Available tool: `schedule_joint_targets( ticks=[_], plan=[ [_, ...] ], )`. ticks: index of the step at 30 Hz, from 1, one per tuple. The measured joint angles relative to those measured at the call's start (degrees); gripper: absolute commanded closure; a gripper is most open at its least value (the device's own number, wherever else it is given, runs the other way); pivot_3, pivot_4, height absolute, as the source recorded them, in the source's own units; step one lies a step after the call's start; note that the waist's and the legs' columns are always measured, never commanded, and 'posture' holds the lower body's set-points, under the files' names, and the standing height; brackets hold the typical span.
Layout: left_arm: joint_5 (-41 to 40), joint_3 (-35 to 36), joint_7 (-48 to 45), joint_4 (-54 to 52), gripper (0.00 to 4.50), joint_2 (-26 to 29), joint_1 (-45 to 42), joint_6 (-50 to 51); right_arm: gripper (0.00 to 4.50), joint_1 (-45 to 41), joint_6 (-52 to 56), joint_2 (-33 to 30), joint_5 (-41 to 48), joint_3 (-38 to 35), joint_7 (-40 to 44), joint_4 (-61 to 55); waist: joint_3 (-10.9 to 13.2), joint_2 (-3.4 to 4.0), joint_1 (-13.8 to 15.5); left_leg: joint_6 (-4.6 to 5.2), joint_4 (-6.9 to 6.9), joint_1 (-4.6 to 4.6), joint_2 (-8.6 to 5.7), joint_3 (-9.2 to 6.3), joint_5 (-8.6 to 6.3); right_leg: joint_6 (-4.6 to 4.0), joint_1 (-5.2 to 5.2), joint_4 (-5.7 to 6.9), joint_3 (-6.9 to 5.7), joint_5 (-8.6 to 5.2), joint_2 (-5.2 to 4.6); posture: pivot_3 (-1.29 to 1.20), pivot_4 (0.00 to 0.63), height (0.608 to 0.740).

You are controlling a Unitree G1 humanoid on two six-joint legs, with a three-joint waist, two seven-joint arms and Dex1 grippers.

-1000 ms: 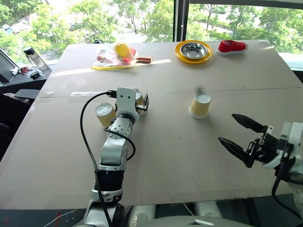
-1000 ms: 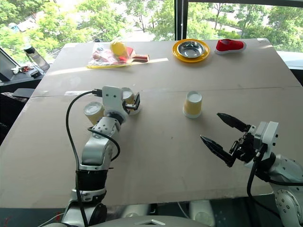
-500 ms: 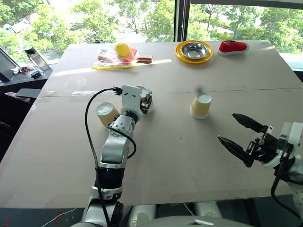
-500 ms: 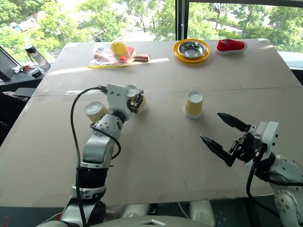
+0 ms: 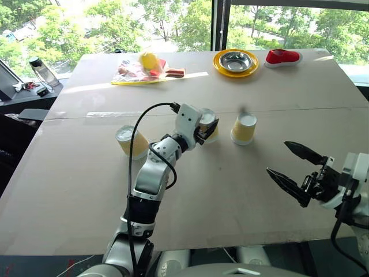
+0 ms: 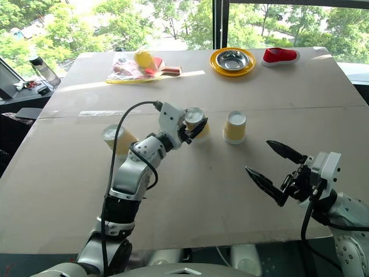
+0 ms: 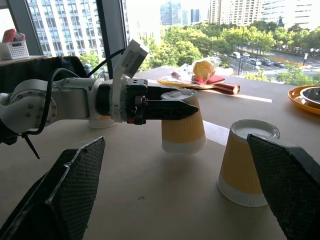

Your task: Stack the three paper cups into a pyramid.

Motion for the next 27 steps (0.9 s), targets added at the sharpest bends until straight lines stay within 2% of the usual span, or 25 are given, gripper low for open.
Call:
schedule_joint_targets(
  ticks=[11, 27],
  plan=[
    [1.23, -2.35, -2.68, 10.17, 2.04, -1.8, -4.18, -6.02, 0.0, 1.2, -1.26, 0.5, -0.94, 0.0, -1.67, -0.2, 0.0, -0.01, -0.01, 0.0, 0.0, -0.01, -0.01, 0.02, 0.0, 0.0, 0.0, -0.01, 0.01, 0.0, 0.0, 0.0, 0.15, 0.74],
    [2.52, -2.76, -3.87, 15.02, 2.04, -1.96, -6.39, -9.56, 0.0, 2.14, -3.05, 0.92, -1.57, 0.12, -2.08, -0.28, 0.01, -0.01, -0.05, 0.0, 0.0, -0.01, -0.01, 0.01, 0.0, 0.01, 0.0, -0.01, 0.0, 0.0, 0.0, 0.0, 0.15, 0.74]
  ],
)
